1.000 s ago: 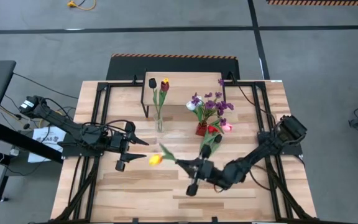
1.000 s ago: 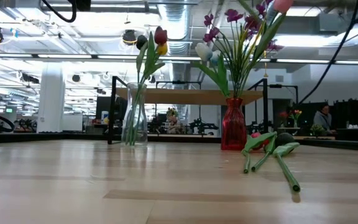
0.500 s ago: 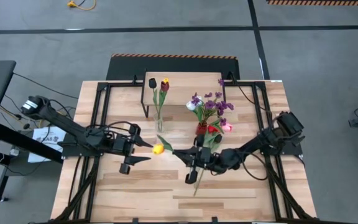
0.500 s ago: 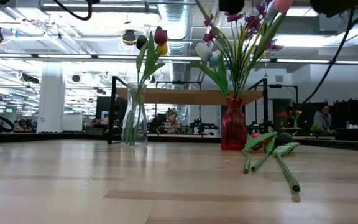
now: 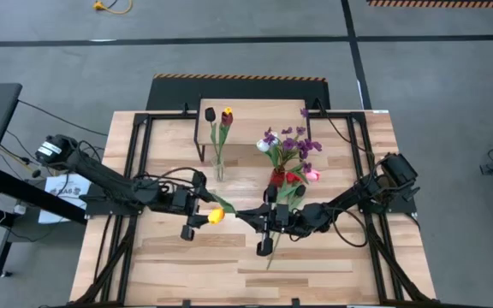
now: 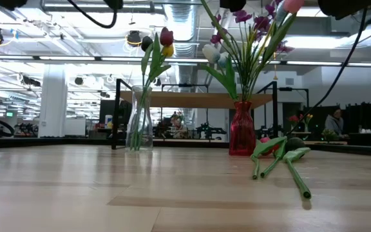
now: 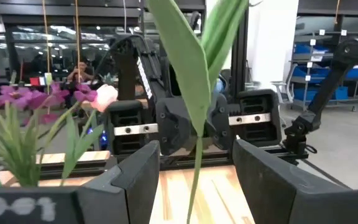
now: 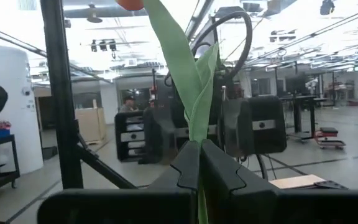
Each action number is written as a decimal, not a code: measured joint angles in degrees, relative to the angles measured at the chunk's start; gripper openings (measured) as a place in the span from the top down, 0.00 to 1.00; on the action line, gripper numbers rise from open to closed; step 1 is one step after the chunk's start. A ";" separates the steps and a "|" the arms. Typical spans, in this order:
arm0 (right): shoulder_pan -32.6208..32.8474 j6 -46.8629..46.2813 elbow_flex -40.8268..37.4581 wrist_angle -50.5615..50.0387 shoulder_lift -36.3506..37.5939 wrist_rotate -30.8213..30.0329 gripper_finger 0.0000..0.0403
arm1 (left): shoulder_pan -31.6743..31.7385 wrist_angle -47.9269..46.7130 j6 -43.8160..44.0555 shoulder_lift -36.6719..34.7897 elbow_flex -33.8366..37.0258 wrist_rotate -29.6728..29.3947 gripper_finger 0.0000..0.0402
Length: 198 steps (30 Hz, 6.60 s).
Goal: Pick and place flowers into a vace then onto a shelf
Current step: Put the yellow flower into the transparent vase, then put the red flower into the transparent vase
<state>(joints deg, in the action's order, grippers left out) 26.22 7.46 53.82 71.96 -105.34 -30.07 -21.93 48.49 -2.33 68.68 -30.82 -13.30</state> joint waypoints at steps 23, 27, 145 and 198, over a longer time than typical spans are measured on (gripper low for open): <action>-0.11 -2.03 0.04 -6.18 0.02 -0.28 1.00 | 0.13 -0.04 -3.11 6.39 -4.95 1.48 0.52; -0.12 -2.01 0.04 -7.81 0.02 -0.29 1.00 | 0.13 -0.04 -3.42 6.39 -4.95 0.83 0.52; 2.64 -44.98 0.06 -60.14 0.04 16.21 0.87 | 26.89 -81.93 9.64 -13.48 -37.65 8.45 0.52; -2.43 -86.75 0.28 -91.13 -0.75 4.09 0.87 | 7.78 -78.51 6.54 -9.42 -37.23 1.92 0.52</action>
<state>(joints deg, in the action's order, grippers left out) 23.79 -79.29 54.11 -19.16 -106.09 -25.98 -14.15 -30.02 4.21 59.27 -68.05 -11.38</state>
